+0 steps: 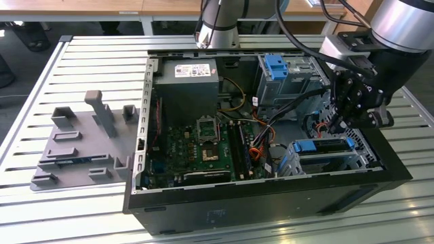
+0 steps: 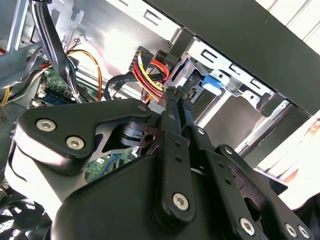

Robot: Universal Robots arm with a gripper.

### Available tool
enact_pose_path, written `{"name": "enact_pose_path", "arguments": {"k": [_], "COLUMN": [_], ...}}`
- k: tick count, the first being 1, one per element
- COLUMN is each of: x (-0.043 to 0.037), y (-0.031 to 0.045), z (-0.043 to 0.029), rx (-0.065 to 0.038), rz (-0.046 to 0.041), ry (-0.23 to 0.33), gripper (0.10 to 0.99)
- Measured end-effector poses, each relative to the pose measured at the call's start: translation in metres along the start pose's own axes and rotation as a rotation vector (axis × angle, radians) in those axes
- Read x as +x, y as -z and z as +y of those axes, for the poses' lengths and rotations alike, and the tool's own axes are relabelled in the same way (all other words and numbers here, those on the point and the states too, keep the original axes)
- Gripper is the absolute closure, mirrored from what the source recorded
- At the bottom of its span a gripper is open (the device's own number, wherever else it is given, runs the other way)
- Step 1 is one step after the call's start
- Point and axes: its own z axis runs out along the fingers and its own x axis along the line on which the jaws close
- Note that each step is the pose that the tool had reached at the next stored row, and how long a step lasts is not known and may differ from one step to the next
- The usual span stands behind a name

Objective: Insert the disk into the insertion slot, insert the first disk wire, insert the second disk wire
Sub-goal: 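Insert the first disk wire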

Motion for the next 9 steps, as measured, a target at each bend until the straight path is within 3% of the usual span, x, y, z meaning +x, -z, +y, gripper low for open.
{"name": "enact_pose_path", "arguments": {"k": [9], "x": [0.0073], "y": [-0.0007], "z": [0.0008], "rx": [0.005], "rz": [0.0000], "ry": [0.000], "gripper": [0.922]}}
